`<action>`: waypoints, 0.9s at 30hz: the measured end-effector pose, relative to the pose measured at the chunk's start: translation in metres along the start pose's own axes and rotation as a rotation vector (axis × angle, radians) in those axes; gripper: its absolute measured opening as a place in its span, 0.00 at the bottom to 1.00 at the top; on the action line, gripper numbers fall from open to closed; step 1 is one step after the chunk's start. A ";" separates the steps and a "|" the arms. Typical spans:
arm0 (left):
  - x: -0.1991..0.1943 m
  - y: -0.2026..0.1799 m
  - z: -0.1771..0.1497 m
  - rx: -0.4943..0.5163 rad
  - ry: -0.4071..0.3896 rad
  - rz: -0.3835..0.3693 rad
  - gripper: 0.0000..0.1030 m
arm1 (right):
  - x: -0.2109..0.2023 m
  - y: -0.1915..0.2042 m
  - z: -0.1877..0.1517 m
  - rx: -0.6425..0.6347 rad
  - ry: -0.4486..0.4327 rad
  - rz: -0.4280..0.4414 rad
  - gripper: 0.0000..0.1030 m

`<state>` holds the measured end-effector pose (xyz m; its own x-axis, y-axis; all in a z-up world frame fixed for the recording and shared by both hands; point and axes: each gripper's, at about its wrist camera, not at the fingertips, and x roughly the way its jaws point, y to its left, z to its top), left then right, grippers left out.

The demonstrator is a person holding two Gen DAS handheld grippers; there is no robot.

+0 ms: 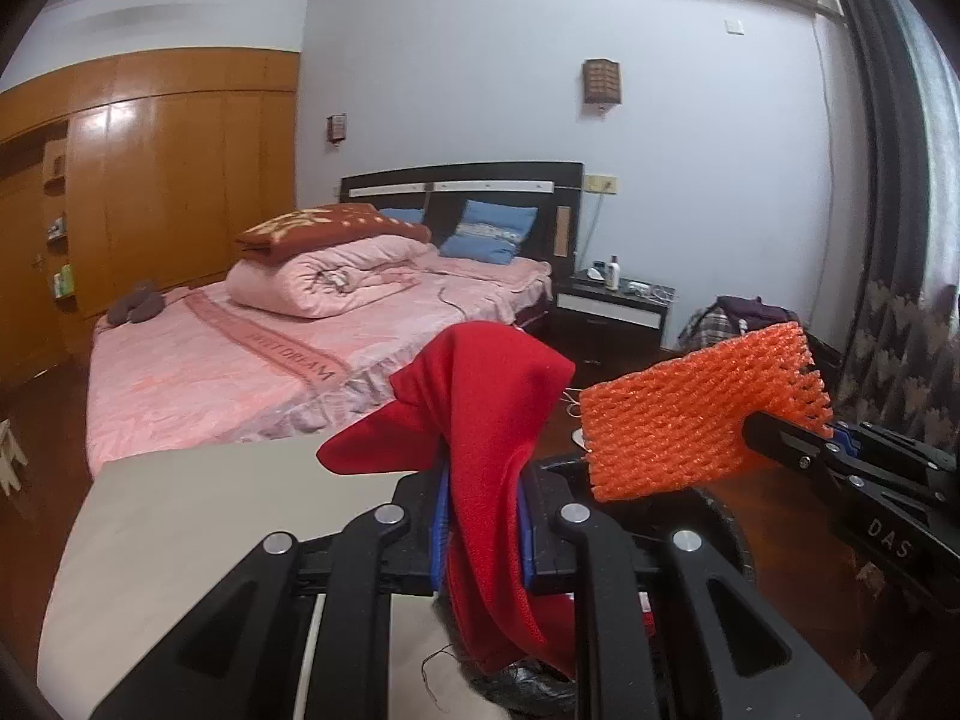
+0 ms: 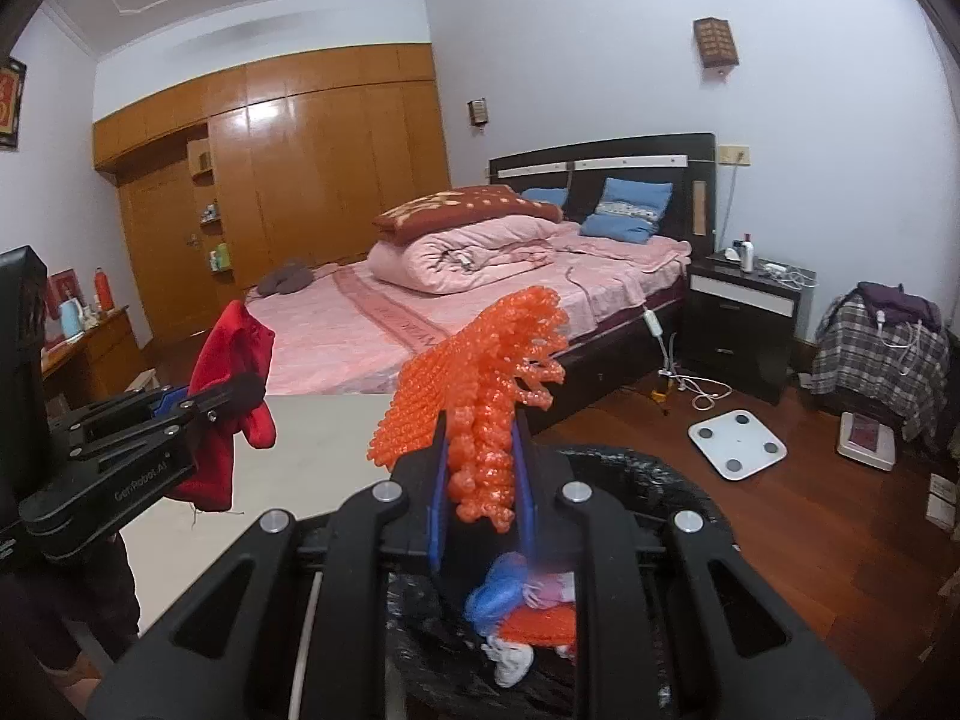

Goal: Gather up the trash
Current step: 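Carry the red cloth and orange mesh pad over the bin with both grippers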

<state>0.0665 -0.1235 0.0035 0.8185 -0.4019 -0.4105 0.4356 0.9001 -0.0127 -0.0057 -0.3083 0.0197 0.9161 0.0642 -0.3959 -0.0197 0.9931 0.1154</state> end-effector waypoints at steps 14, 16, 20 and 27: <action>0.041 -0.049 -0.005 0.050 0.042 -0.108 0.18 | 0.005 -0.049 -0.022 0.030 0.042 -0.107 0.17; 0.048 -0.056 -0.007 0.060 0.053 -0.125 0.18 | 0.007 -0.054 -0.024 0.034 0.050 -0.117 0.17; 0.059 -0.068 -0.009 0.075 0.070 -0.148 0.18 | 0.009 -0.065 -0.030 0.046 0.061 -0.136 0.17; 0.075 -0.084 -0.013 0.099 0.090 -0.172 0.18 | 0.013 -0.077 -0.037 0.058 0.075 -0.158 0.17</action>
<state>0.0865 -0.2270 -0.0384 0.6944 -0.5273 -0.4896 0.6039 0.7971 -0.0019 -0.0074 -0.3805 -0.0277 0.8733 -0.0829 -0.4801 0.1474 0.9842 0.0982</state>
